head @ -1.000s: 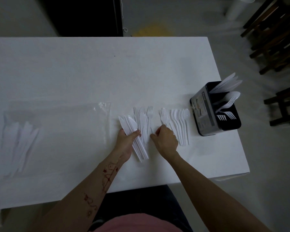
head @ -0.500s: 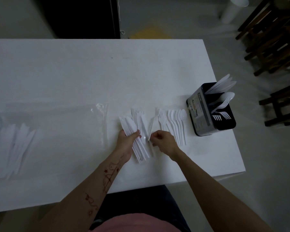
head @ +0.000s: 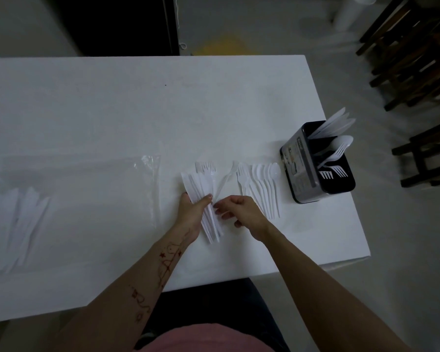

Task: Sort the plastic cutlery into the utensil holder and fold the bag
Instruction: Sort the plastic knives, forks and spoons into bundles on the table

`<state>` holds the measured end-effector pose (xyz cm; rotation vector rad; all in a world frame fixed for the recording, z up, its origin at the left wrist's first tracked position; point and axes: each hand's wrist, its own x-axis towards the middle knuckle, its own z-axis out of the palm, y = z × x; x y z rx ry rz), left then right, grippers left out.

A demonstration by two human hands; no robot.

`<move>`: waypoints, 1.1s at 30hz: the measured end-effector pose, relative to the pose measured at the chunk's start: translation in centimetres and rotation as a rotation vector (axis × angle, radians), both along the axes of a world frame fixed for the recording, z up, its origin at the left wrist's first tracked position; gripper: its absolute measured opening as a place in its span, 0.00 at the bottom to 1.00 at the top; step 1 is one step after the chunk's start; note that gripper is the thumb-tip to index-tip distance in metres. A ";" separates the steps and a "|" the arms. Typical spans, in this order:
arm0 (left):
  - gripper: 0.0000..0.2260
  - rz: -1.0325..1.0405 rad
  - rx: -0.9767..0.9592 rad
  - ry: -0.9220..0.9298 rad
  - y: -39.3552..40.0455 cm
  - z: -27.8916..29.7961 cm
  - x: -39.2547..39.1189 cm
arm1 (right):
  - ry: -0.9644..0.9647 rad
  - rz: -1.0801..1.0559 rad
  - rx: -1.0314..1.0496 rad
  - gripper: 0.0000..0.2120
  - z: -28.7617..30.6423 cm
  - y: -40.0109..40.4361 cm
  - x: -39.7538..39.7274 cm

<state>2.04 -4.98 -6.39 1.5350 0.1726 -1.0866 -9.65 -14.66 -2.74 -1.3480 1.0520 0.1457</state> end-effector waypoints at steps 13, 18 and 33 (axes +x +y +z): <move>0.14 0.035 -0.027 0.053 1.3 0.8 0.0 | 0.424 -0.059 -0.540 0.15 -2.2 0.1 3.9; 0.07 0.067 -0.075 0.074 1.8 1.1 0.5 | 0.442 -0.107 -0.587 0.11 -2.0 -0.9 1.5; 0.10 0.076 -0.142 0.085 3.0 1.5 1.2 | 0.225 -0.104 -0.445 0.09 -3.3 1.5 2.8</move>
